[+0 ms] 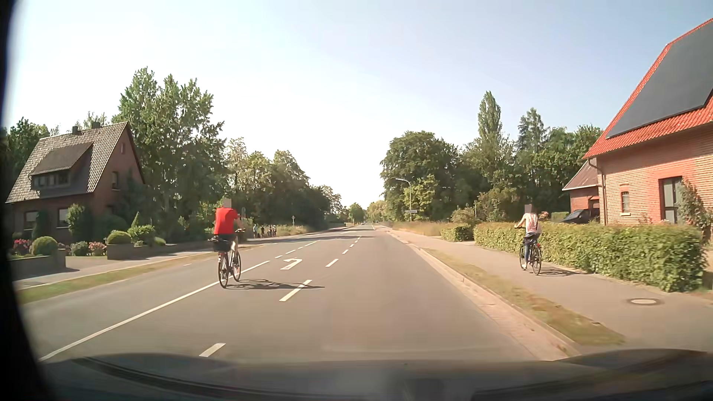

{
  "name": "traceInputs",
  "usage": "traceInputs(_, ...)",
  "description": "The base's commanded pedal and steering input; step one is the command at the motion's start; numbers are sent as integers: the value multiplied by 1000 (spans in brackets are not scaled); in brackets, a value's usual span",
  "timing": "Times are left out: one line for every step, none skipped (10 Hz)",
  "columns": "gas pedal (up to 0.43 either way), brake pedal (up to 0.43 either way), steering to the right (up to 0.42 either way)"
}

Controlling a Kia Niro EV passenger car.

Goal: Follow the waypoints while adhering to traffic rules and regulations

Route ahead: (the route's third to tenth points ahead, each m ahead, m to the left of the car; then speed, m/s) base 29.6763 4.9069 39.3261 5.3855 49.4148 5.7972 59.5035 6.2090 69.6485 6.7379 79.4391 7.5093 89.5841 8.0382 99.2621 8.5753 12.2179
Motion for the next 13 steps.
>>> traceInputs(189,6,-1)
traceInputs(189,6,-1)
traceInputs(189,6,-2)
traceInputs(189,6,-3)
traceInputs(189,6,-4)
traceInputs(189,6,-4)
traceInputs(189,6,-5)
traceInputs(189,6,-5)
traceInputs(177,6,-5)
traceInputs(169,6,-5)
traceInputs(150,6,-6)
traceInputs(138,6,-6)
traceInputs(118,6,-6)
